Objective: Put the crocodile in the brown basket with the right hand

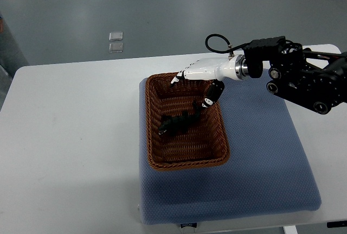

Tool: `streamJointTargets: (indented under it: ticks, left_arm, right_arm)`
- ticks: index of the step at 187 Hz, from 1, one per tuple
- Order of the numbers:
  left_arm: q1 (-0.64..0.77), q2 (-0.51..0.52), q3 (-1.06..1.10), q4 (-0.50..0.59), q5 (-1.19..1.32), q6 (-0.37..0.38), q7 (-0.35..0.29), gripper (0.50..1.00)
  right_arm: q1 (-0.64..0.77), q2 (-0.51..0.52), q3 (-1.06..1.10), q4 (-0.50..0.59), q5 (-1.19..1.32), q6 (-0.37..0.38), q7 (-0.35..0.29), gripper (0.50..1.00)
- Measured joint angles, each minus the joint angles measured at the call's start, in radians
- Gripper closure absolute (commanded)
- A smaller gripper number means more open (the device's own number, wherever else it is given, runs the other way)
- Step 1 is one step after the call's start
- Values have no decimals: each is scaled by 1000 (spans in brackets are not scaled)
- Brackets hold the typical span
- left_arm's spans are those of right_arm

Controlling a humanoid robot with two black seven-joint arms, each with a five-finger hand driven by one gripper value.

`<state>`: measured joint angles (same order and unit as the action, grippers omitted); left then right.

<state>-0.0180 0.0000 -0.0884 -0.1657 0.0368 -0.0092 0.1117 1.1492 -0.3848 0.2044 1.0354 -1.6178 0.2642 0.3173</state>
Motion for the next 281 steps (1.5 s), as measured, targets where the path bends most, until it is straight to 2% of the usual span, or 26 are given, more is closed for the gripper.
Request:
streamJointTargets:
  ticks: [42, 97, 138, 168, 190, 281]
  left_arm:
    - [0, 0, 0, 0, 0, 0, 0, 500]
    - [0, 0, 0, 0, 0, 0, 0, 500]
    - [0, 0, 0, 0, 0, 0, 0, 500]
    - [0, 0, 0, 0, 0, 0, 0, 500]
    - [0, 0, 0, 0, 0, 0, 0, 500]
    - [0, 0, 0, 0, 0, 0, 0, 500]
  right_arm:
    - [-91, -56, 168, -34, 168, -10, 3, 589]
    - [-251, -34, 498, -210, 588, -35, 6, 587]
    - [-320, 1, 548, -336, 983, -110, 11, 587]
    - [-355, 35, 550, -431, 1239, -123, 35, 587]
    - [-381, 44, 550, -462, 1366, -120, 45, 583]
    - [-447, 74, 550, -479, 1469, -116, 64, 574]
